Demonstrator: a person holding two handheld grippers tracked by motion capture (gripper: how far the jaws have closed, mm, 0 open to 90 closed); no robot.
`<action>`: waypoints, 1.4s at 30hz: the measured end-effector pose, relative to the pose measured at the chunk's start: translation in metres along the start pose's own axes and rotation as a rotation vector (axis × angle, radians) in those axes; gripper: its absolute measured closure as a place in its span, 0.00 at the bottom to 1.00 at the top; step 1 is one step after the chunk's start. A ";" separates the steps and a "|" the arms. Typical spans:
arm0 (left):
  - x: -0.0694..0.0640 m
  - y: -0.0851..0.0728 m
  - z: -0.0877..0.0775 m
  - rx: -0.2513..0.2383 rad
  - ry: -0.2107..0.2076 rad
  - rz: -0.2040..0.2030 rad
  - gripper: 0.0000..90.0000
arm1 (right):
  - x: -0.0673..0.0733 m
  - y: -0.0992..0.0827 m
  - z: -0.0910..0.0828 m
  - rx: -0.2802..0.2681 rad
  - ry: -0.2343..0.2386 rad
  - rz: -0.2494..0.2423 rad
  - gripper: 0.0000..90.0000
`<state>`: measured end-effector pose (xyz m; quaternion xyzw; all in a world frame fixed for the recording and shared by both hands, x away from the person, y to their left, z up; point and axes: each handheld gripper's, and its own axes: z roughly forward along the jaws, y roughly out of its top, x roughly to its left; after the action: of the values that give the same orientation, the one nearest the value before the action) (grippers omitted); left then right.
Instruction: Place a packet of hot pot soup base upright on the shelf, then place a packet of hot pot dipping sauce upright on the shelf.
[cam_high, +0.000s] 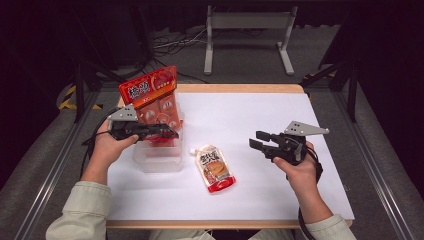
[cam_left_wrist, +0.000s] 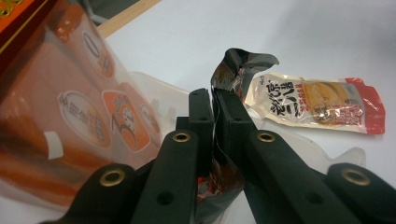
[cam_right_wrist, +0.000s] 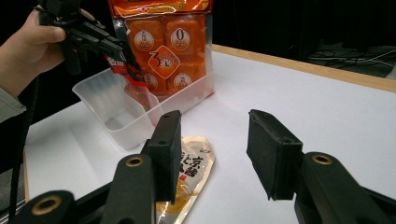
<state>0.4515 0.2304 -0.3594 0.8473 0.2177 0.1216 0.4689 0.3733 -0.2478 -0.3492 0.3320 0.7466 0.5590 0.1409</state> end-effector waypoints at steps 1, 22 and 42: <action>0.000 0.000 0.000 -0.006 0.003 0.000 0.88 | 0.000 0.000 0.001 0.000 0.001 0.000 0.62; -0.029 0.008 -0.012 -0.172 -0.004 -0.037 0.17 | -0.003 0.000 0.002 -0.021 0.009 0.008 0.51; -0.074 -0.001 -0.035 -0.169 0.078 -0.079 0.09 | -0.007 -0.002 0.012 0.006 0.026 -0.039 0.45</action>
<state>0.3724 0.2214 -0.3417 0.7902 0.2579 0.1537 0.5343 0.3846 -0.2444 -0.3565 0.3107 0.7564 0.5581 0.1410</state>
